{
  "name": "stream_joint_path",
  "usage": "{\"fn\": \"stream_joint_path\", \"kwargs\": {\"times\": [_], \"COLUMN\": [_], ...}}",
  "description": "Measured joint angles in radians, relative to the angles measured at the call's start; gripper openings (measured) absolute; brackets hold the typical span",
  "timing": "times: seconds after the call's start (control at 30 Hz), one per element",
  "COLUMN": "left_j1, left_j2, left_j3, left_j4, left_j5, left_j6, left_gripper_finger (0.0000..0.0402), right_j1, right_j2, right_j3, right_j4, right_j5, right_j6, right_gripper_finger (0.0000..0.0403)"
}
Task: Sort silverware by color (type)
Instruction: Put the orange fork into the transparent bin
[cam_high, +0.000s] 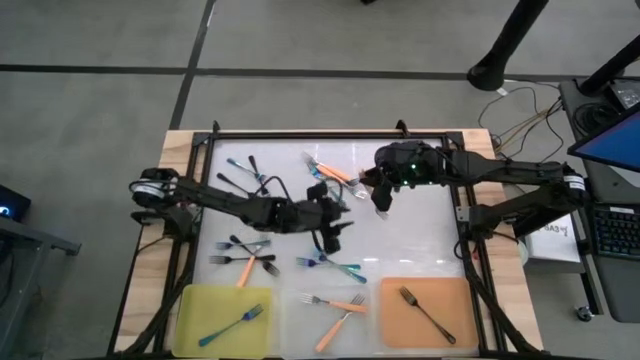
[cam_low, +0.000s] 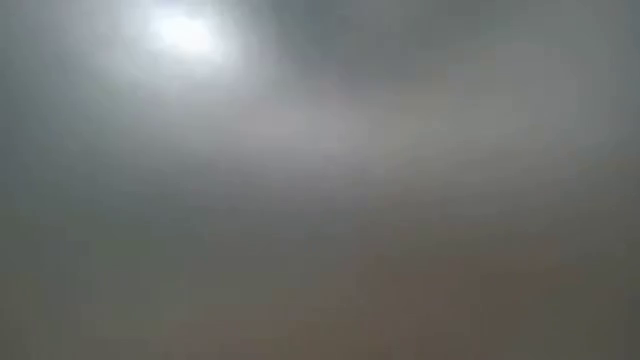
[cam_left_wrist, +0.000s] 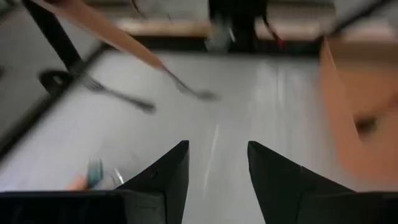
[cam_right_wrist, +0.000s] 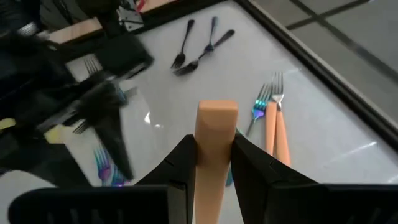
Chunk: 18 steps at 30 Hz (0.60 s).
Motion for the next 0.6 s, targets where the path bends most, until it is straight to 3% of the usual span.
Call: {"fn": "stream_joint_path", "kwargs": {"times": [0.17, 0.33, 0.6], "left_j1": [0.05, 0.07, 0.077], "left_j2": [0.003, 0.003, 0.003], "left_j3": [-0.078, -0.137, -0.158], "left_j4": [0.218, 0.367, 0.464], "left_j5": [-0.137, -0.17, -0.217], "left_j6": [-0.014, -0.042, -0.044], "left_gripper_finger": [0.0129, 0.0124, 0.0123], "right_j1": [0.006, 0.008, 0.016], "right_j2": [0.008, 0.034, 0.105], "right_j3": [-0.017, -0.044, -0.063], "right_j4": [0.019, 0.112, 0.313], "right_j5": [0.012, 0.09, 0.097], "right_j6": [-0.039, -0.094, -0.188], "right_gripper_finger": [0.0065, 0.0065, 0.0065]}}
